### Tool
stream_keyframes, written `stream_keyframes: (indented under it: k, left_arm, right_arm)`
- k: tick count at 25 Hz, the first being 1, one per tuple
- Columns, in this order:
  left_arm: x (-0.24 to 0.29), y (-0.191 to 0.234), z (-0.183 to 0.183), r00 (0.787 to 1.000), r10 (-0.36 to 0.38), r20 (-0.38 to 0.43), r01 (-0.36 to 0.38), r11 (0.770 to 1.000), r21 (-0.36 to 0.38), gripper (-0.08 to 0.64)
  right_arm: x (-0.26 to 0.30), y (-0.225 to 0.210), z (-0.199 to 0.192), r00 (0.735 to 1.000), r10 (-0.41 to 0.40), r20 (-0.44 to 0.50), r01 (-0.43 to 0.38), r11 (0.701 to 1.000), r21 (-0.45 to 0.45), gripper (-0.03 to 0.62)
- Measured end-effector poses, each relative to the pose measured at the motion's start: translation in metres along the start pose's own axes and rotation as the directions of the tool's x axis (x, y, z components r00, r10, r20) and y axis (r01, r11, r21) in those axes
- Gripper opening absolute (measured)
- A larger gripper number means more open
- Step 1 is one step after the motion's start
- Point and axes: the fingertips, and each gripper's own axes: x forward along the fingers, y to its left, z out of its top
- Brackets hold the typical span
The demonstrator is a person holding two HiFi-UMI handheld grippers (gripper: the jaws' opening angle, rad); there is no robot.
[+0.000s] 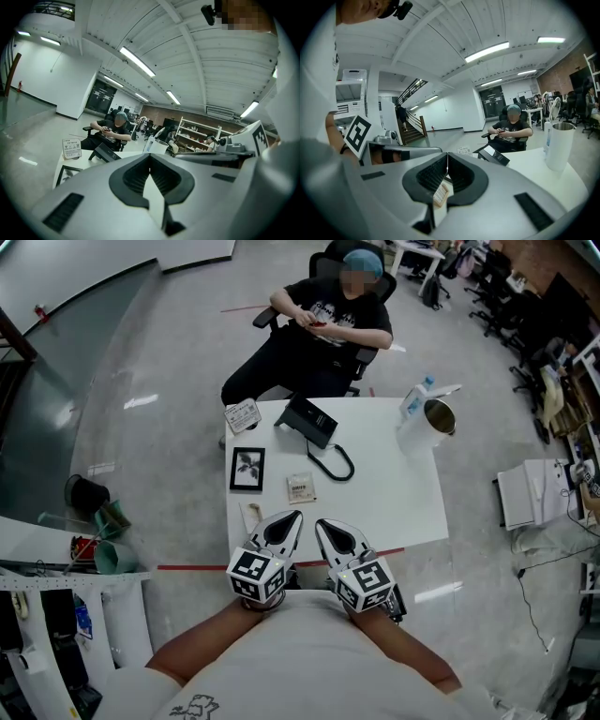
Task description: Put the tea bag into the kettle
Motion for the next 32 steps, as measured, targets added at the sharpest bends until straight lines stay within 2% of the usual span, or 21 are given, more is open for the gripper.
stream_keyframes:
  k: [5,11,16,21,28,32]
  left_arm:
    - [0.002,0.017,-0.003,0.999,0.032,-0.006,-0.032,0.998,-0.045,0.009]
    - [0.011,0.038,0.005,0.996,0.089,0.003,-0.089,0.994,-0.066,0.009]
    - [0.023,0.052,0.012,0.989,0.148,0.01,-0.147,0.985,-0.089,0.009]
    - [0.035,0.062,0.011,0.978,0.21,0.0,-0.21,0.976,-0.059,0.009]
    - [0.056,0.083,0.007,0.962,0.273,-0.017,-0.274,0.958,-0.086,0.009]
    - [0.064,0.104,-0.01,0.941,0.337,-0.038,-0.339,0.932,-0.125,0.009]
  right_arm:
    - [0.012,-0.005,-0.001,1.0,0.012,-0.014,-0.011,1.0,0.016,0.012]
    - [0.031,-0.026,0.002,0.999,0.032,-0.044,-0.032,0.999,0.012,0.012]
    - [0.05,-0.045,0.007,0.993,0.083,-0.081,-0.084,0.996,-0.002,0.012]
    - [0.071,-0.058,0.005,0.982,0.137,-0.132,-0.142,0.989,-0.036,0.012]
    - [0.1,-0.074,-0.007,0.952,0.211,-0.221,-0.236,0.967,-0.095,0.012]
    - [0.124,-0.087,-0.022,0.934,0.249,-0.258,-0.272,0.961,-0.058,0.014]
